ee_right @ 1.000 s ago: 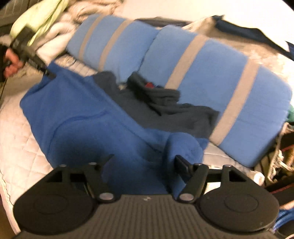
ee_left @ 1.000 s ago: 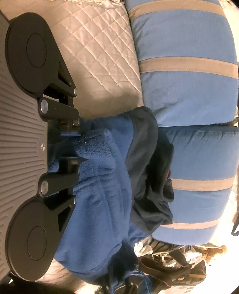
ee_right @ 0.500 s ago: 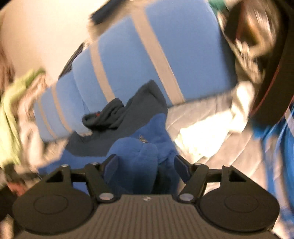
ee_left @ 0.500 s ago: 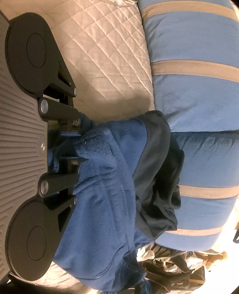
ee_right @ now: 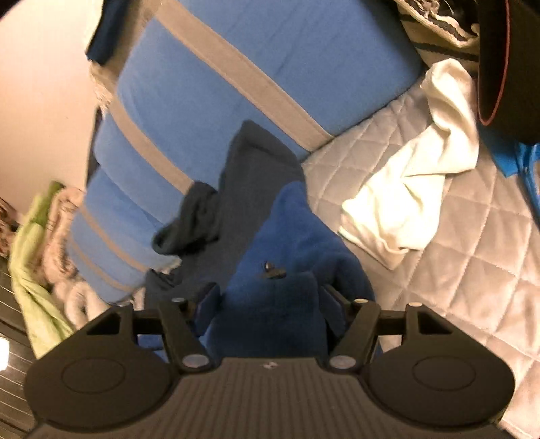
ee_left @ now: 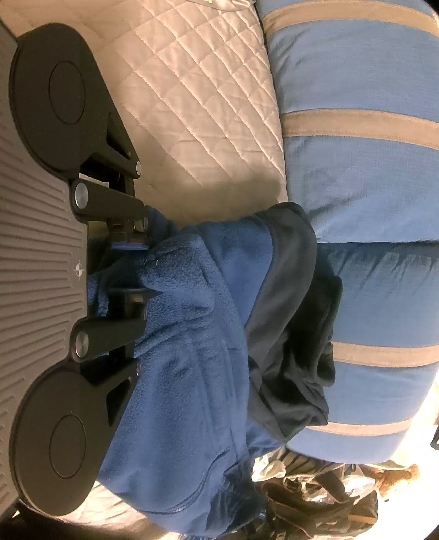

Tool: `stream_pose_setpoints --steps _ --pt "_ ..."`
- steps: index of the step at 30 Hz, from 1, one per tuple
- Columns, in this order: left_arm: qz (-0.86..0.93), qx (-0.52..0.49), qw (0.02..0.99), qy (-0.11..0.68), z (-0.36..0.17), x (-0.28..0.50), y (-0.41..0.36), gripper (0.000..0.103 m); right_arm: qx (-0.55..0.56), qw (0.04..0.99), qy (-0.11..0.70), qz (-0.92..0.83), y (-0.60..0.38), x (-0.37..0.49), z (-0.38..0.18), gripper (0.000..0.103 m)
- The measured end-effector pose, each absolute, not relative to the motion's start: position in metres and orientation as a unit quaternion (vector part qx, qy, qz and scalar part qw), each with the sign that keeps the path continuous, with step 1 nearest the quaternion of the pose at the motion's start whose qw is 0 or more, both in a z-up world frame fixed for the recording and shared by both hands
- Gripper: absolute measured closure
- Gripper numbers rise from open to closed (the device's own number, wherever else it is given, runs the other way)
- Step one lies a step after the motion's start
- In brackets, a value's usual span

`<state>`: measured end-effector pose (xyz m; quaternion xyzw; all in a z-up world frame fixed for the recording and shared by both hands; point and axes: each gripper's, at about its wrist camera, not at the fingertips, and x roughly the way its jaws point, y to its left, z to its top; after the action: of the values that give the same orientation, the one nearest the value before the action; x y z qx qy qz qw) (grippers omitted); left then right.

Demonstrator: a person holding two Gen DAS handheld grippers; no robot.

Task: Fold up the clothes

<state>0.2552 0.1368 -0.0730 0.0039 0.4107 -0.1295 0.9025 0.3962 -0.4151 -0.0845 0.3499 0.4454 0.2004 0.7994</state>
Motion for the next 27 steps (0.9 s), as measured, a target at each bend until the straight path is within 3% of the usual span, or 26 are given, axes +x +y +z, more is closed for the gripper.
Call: stream_pose_setpoints --steps 3,4,7,13,18,22,27 --pt "-0.130 -0.001 0.903 0.410 -0.075 0.254 0.137 0.084 0.344 0.795 0.466 0.181 -0.414 0.398 -0.083 0.062" --pt "-0.129 -0.002 0.903 0.409 -0.075 0.254 0.137 0.084 0.344 0.793 0.471 0.177 -0.415 0.397 -0.083 0.077" --pt "-0.127 -0.011 0.904 0.407 -0.074 0.253 0.138 0.084 0.341 0.794 0.474 0.172 -0.424 0.392 -0.080 0.089" --pt "-0.125 -0.065 0.912 0.385 -0.060 0.246 0.146 0.085 0.280 0.853 0.380 0.221 -0.437 0.355 -0.026 0.091" --pt "-0.148 -0.103 0.933 0.310 -0.014 0.221 0.163 0.085 0.233 0.887 0.298 0.266 -0.442 0.330 0.029 0.091" --pt "-0.158 -0.128 0.945 0.255 0.020 0.206 0.181 0.085 0.224 0.884 0.305 0.274 -0.429 0.353 0.045 0.091" --pt "-0.129 -0.113 0.944 0.283 0.014 0.243 0.182 0.085 0.193 0.885 0.358 0.226 -0.396 0.414 0.023 0.091"
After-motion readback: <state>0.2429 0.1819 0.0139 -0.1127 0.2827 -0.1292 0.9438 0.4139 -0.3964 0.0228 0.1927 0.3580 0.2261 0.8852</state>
